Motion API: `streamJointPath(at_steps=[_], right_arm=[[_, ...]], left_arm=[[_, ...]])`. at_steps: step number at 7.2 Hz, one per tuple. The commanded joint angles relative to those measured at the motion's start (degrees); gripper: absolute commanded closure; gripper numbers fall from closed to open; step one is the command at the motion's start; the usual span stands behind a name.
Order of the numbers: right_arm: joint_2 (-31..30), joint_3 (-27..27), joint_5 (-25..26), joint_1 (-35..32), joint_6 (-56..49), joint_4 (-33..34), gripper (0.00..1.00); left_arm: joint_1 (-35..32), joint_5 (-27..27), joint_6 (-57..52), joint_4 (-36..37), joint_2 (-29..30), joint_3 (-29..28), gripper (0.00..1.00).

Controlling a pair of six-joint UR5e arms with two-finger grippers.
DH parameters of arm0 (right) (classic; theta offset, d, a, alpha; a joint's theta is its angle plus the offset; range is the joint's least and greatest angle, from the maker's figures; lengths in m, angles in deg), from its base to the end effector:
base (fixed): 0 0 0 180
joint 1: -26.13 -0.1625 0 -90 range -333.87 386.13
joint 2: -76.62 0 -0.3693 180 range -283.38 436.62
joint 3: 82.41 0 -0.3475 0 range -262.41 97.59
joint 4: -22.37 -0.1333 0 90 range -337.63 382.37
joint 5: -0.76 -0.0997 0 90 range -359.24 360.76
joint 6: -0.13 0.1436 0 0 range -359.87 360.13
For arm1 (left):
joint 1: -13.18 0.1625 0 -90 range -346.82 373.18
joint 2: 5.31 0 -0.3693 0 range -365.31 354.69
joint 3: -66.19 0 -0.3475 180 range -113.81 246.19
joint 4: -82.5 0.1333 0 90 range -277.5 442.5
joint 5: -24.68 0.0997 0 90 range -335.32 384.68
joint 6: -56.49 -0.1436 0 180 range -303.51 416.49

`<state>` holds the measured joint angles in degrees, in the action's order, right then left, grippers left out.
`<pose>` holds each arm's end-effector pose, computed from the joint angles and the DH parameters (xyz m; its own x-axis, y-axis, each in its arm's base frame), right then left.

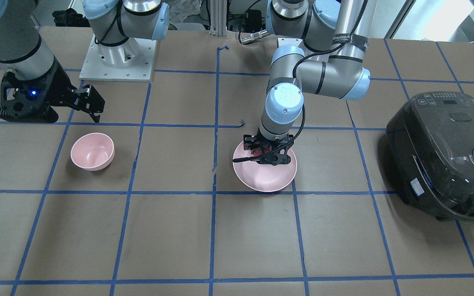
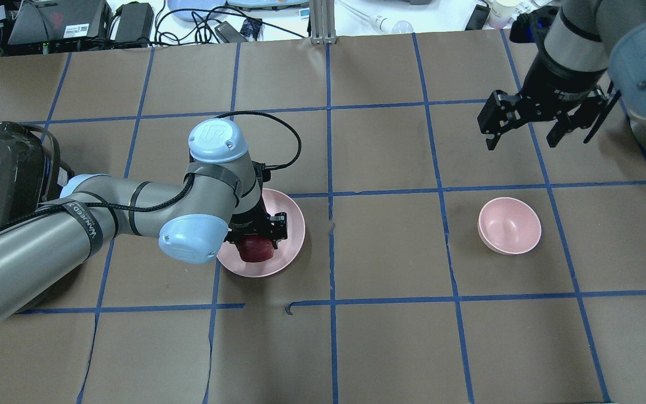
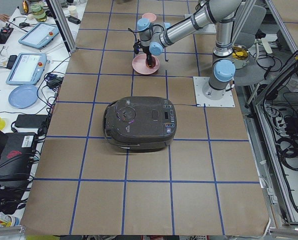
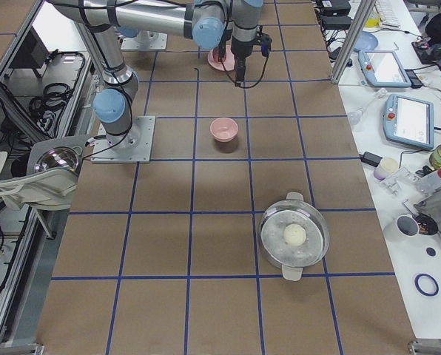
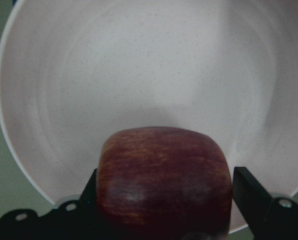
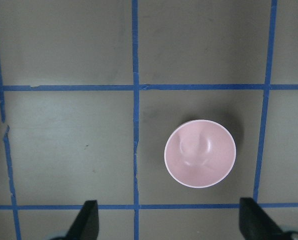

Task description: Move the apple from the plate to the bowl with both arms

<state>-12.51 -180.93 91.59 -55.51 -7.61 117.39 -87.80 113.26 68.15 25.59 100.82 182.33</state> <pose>0.0663 -0.4514 0.3243 -0.9999 0.0101 0.0040 0.0104 0.9969 0.0774 -0.2173 -0.4012 0.1259 -0.9999 -0.0132 -0.0083 -0.0143 0.9868 0.1612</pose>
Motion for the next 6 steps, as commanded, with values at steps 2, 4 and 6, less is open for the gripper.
streamJointPath(at_steps=[2,4,6], right_arm=[[2.37,-24.51,0.75,11.9,-7.97,27.8,0.0],[8.5,-32.5,0.39,12.64,-8.25,43.97,0.0],[8.8,-32.34,-0.4,12.72,-8.52,44.63,0.99]], left_arm=[[0.35,-0.24,-1.2,0.48,-1.62,-0.91,0.94],[0.35,-0.33,-1.02,0.57,-2.33,-1.09,1.0],[0.44,-0.51,-1.37,0.48,-2.42,-2.75,1.0]])
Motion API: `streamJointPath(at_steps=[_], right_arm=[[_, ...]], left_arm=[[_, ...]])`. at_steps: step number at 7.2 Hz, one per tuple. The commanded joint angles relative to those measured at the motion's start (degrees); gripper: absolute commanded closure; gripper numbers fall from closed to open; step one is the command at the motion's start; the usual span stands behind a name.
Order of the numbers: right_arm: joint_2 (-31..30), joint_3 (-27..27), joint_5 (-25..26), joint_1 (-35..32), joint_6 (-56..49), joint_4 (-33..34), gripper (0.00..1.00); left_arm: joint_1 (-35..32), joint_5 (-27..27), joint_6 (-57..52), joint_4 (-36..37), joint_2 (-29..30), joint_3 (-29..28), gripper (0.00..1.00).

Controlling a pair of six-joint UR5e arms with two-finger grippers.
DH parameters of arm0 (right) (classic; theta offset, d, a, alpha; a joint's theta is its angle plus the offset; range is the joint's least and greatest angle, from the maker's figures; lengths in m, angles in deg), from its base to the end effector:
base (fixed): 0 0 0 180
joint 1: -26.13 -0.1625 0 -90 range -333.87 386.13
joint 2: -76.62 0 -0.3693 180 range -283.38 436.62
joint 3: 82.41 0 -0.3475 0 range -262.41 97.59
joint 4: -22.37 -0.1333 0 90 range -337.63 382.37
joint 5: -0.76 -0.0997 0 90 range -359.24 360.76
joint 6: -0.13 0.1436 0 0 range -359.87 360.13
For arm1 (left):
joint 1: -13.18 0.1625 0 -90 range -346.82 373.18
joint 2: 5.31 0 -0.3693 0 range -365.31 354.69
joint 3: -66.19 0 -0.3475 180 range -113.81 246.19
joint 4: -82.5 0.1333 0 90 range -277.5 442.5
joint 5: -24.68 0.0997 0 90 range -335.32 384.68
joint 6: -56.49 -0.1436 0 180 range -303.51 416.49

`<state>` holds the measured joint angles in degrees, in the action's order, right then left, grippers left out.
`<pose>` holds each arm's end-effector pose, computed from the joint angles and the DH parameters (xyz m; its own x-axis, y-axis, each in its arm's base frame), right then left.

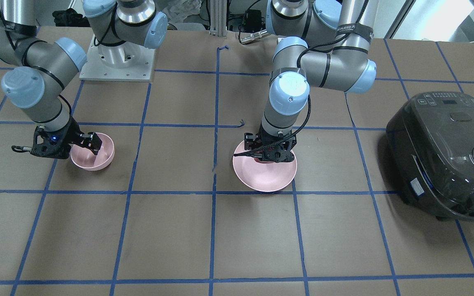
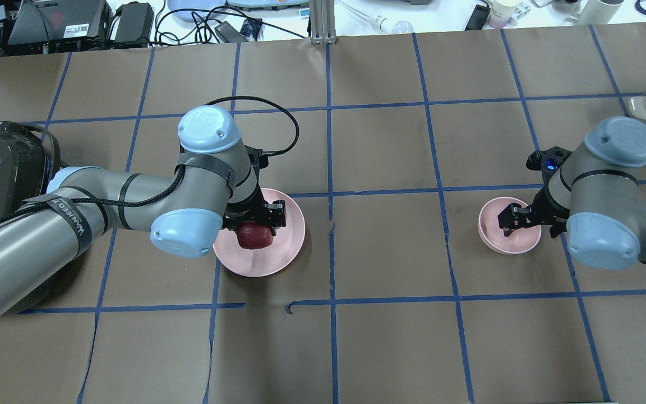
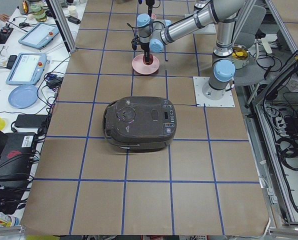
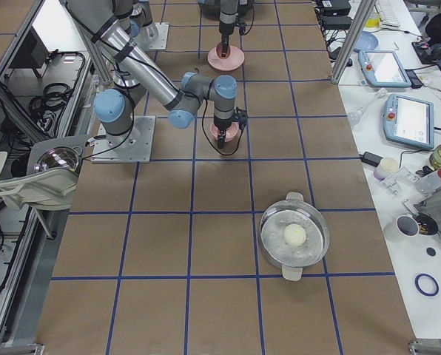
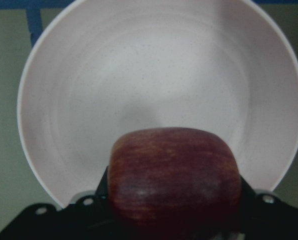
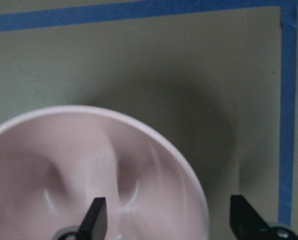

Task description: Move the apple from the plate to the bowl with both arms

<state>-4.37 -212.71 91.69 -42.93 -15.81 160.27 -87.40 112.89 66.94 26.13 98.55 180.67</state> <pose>-0.0137 -0.4022 0.1178 -0.9962 0.0868 0.0088 0.0870 0.9958 0.0281 -0.2178 -0.4157 0.1543 -0.9999 0.0003 0.0157 0.0017 0.9963 0.0864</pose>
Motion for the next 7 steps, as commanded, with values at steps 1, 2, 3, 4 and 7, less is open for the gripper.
streamJointPath(at_steps=[1,2,3,4,7], right_arm=[[0.48,-0.39,-0.75,0.15,-0.32,2.02,1.0],[0.3,-0.04,-1.45,0.15,-0.23,2.19,1.0],[0.21,1.36,-1.63,0.15,-0.14,1.59,1.0],[0.13,2.59,-1.72,0.15,-0.06,1.32,1.0],[0.56,10.66,-10.58,-2.82,6.06,-8.75,1.0]], left_arm=[[0.12,-0.06,-0.26,-0.23,-0.24,-2.23,1.0],[0.3,-0.93,-0.26,-0.93,-0.5,-3.11,1.0],[0.56,-1.63,0.27,-0.94,-0.76,-3.38,1.0],[0.39,-1.9,0.79,-1.03,-0.94,-3.47,1.0],[0.65,-1.82,0.45,-0.85,-1.47,-3.82,1.0]])
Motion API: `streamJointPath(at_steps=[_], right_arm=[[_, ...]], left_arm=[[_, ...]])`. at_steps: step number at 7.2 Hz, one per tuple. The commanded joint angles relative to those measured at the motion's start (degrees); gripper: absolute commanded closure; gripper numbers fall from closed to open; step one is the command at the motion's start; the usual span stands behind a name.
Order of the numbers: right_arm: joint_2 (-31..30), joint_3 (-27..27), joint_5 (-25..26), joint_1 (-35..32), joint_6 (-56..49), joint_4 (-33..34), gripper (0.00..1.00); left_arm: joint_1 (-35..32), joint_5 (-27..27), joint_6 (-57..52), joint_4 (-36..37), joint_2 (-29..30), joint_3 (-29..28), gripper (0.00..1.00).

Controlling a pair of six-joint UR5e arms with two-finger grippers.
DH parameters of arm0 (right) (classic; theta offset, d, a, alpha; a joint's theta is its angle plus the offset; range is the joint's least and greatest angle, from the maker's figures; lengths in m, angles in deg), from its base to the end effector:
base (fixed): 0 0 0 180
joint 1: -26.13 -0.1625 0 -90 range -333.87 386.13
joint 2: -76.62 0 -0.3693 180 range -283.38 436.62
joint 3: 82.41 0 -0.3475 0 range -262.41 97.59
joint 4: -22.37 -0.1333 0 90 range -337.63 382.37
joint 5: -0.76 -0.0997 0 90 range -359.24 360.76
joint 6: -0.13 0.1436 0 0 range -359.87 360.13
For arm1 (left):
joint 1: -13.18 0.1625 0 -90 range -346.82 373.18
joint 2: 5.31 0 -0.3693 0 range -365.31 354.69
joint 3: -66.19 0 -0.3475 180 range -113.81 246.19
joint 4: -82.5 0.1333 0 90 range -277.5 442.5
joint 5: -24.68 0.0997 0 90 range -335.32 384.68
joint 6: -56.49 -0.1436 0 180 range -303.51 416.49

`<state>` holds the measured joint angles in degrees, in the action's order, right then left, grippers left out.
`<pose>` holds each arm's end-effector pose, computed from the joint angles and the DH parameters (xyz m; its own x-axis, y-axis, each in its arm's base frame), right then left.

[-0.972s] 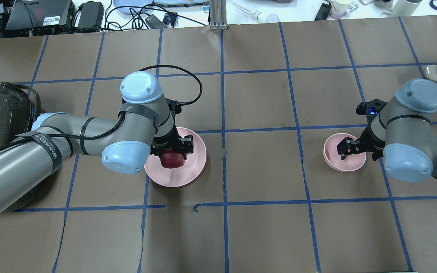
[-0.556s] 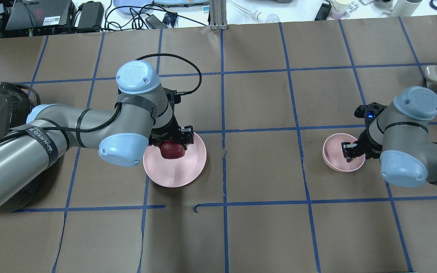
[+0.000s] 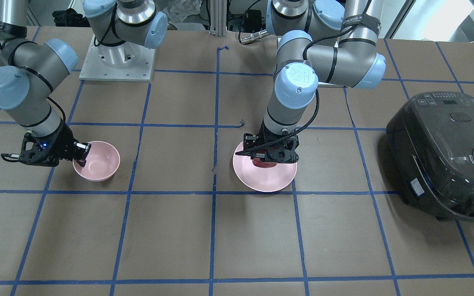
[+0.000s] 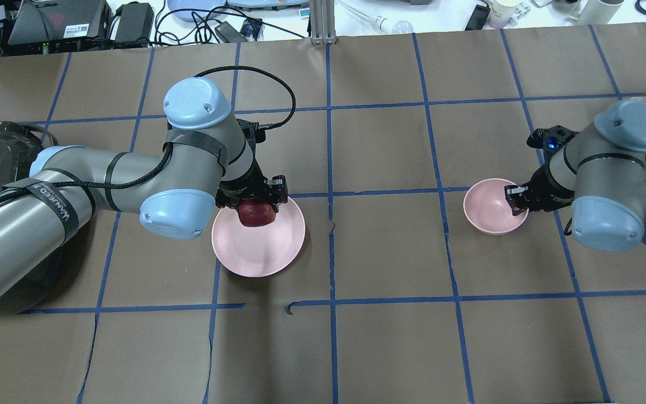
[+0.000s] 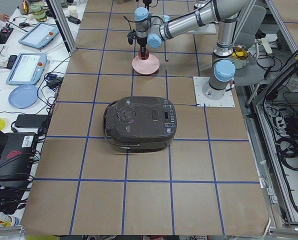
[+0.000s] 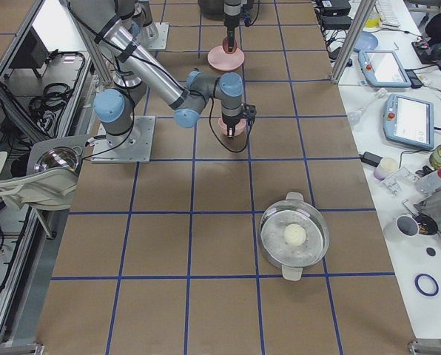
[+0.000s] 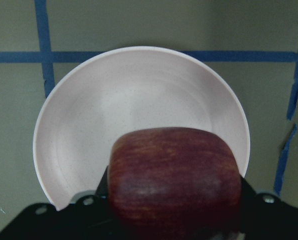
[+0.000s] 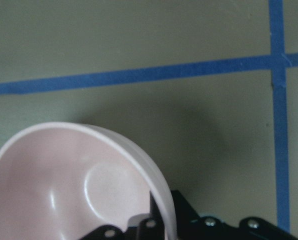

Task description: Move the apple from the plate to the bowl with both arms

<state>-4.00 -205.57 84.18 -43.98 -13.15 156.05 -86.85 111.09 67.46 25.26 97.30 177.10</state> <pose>-0.0016 -0.4447 0.1513 -0.9881 0.1109 -0.1069 0.1163 0.9922 -0.0457 -0.2216 -0.4362 0.1864 -0.9981 -0.0175 0.0589 -0.0161 0.9996 0.0249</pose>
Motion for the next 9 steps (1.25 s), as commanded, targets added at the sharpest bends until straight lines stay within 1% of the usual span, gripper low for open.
streamJointPath(at_steps=[1,2,3,4,5,6,7,8,9], right_arm=[[0.54,3.81,-5.53,-5.62,5.79,-4.92,1.0],[1.5,3.81,-8.95,-10.71,12.86,-4.05,1.0],[2.47,3.9,-11.42,-15.89,14.67,-3.95,1.0],[2.65,3.37,-11.88,-18.55,14.69,-3.87,1.0],[2.92,2.76,-11.88,-18.67,11.04,-3.95,1.0],[3.79,0.32,-11.88,-18.93,6.65,-1.17,1.0],[3.89,-2.23,-11.88,-18.93,6.17,1.82,0.98],[3.97,-2.69,-11.8,-18.93,6.17,4.54,0.01],[3.97,-2.09,-11.54,-18.85,6.17,4.92,0.0]], left_arm=[[-0.16,-0.45,1.58,0.28,0.38,-1.12,1.0],[-0.16,-2.89,2.64,-0.33,0.39,-3.13,1.0],[-0.25,-3.09,3.26,-2.42,0.22,-4.45,1.0],[-0.16,-2.65,4.05,-3.23,-0.22,-4.29,1.0],[-0.16,-2.74,3.97,-3.23,-0.31,-4.2,1.0],[-0.08,-2.65,3.88,-3.32,-0.4,-4.03,1.0],[-0.08,-3.08,3.88,-3.23,-0.31,-3.16,1.0],[-0.25,-3.35,4.14,-3.15,-0.31,-2.97,1.0],[-0.77,-3.7,5.71,-2.8,0.3,-3.23,1.0]])
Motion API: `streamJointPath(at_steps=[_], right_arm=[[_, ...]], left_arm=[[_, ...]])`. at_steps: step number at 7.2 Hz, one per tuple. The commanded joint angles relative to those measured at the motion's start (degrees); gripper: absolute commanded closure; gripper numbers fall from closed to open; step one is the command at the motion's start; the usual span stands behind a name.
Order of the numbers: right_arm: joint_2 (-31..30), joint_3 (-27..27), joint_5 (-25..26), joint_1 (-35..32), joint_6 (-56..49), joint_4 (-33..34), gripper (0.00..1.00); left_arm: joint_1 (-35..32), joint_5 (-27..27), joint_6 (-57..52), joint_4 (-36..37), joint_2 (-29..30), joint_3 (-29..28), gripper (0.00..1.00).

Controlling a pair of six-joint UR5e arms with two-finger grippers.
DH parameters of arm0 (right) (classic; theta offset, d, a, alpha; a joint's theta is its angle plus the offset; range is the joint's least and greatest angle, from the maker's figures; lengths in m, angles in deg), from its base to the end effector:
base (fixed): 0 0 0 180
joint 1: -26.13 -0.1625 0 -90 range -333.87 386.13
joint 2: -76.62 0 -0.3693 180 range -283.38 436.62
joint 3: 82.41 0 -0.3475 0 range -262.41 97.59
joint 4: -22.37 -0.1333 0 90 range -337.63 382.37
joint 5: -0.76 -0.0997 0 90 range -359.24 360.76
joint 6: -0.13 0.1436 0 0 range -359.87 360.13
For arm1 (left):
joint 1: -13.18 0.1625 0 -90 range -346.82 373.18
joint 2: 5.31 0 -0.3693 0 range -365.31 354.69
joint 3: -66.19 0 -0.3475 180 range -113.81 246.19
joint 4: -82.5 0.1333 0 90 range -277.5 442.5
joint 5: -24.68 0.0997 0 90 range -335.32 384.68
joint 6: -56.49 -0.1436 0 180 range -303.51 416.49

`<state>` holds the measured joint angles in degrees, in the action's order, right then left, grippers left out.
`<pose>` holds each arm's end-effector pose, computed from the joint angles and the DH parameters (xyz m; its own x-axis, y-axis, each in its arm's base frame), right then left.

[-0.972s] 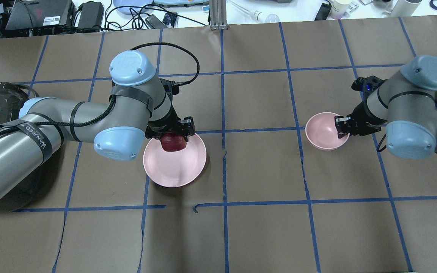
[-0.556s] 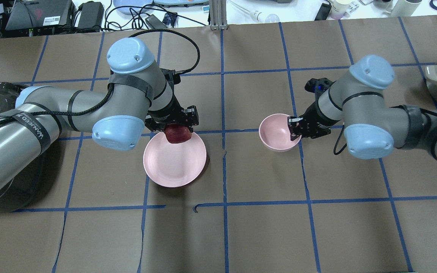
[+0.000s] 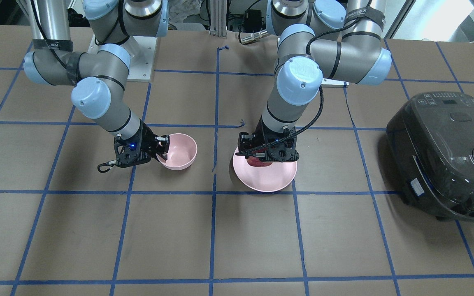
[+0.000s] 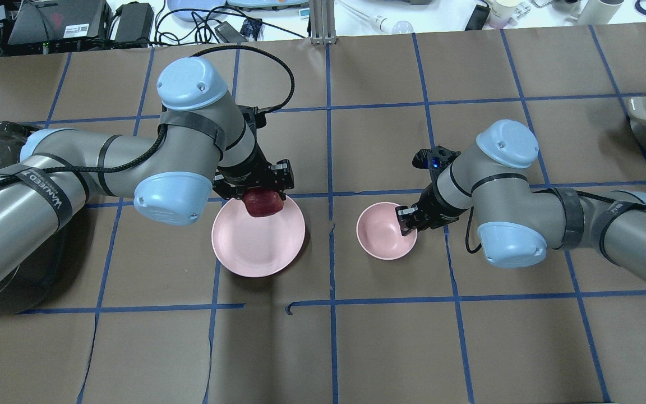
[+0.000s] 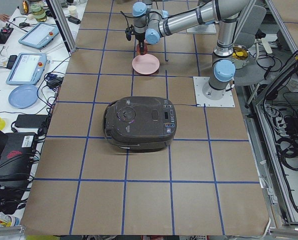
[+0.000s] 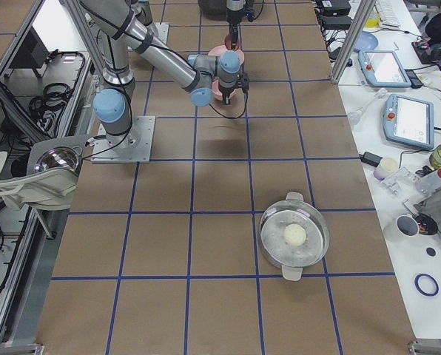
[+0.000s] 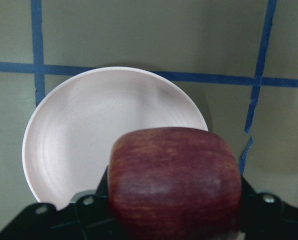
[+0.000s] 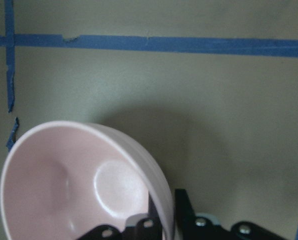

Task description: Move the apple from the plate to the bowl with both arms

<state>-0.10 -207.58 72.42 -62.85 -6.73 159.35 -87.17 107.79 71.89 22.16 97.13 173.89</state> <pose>0.1711 -0.4146 0.1230 -0.9442 -0.0946 -0.3154 -0.0957 0.9953 -0.0121 -0.2341 -0.4437 0.2053 -0.9894 -0.0902 0.1134 -0.0862 0.9955 0.0399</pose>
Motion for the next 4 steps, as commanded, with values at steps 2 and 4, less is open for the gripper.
streamJointPath(at_steps=[2,4], right_arm=[[-2.02,9.01,4.15,1.35,0.79,-5.18,0.0],[-6.67,26.21,9.6,1.35,0.8,-26.04,0.0]], left_arm=[[-1.6,-3.12,5.86,1.36,0.92,-0.21,1.0],[-4.57,-9.53,14.26,4.93,1.44,-0.73,1.0]])
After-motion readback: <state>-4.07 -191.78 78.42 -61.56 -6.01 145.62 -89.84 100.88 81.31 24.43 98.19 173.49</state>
